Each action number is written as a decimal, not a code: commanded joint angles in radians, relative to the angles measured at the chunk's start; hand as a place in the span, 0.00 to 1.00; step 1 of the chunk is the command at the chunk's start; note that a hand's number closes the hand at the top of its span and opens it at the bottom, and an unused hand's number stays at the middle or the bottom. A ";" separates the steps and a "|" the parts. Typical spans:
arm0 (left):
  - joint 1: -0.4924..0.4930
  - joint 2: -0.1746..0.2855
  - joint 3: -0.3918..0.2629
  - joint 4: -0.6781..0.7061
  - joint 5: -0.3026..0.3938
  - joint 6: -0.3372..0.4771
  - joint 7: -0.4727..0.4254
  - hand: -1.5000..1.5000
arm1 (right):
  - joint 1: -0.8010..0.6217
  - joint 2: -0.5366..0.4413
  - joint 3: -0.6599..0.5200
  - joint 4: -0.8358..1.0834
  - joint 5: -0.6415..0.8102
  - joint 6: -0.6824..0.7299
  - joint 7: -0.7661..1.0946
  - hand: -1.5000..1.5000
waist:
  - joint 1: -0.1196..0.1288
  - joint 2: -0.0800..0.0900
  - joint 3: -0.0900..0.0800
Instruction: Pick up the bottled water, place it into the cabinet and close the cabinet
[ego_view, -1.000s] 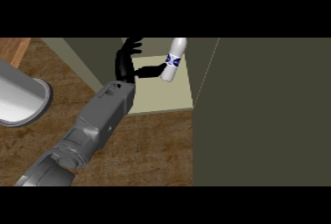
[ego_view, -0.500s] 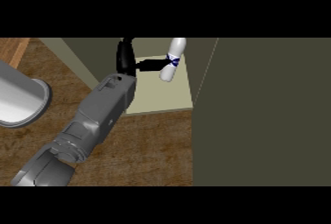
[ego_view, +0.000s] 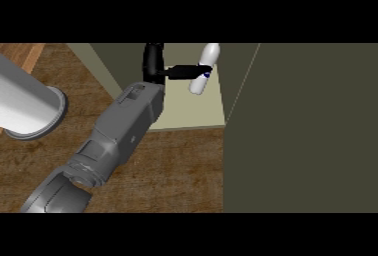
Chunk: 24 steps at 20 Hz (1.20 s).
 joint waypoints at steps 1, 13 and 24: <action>-0.005 0.019 0.011 -0.013 -0.003 -0.077 0.016 0.00 | 0.047 0.001 -0.001 -0.084 -0.047 -0.001 0.041 0.00 | 0.024 -0.011 0.001; 0.258 -0.027 -0.155 -0.323 0.087 -0.072 0.020 0.00 | 0.030 -0.001 0.005 -0.147 -0.083 -0.064 0.136 0.00 | 0.048 -0.026 0.001; 0.556 -0.027 -0.369 -0.776 0.138 -0.105 0.049 0.00 | 0.027 0.030 0.069 -0.151 -0.015 -0.089 0.110 0.00 | 0.065 -0.028 0.001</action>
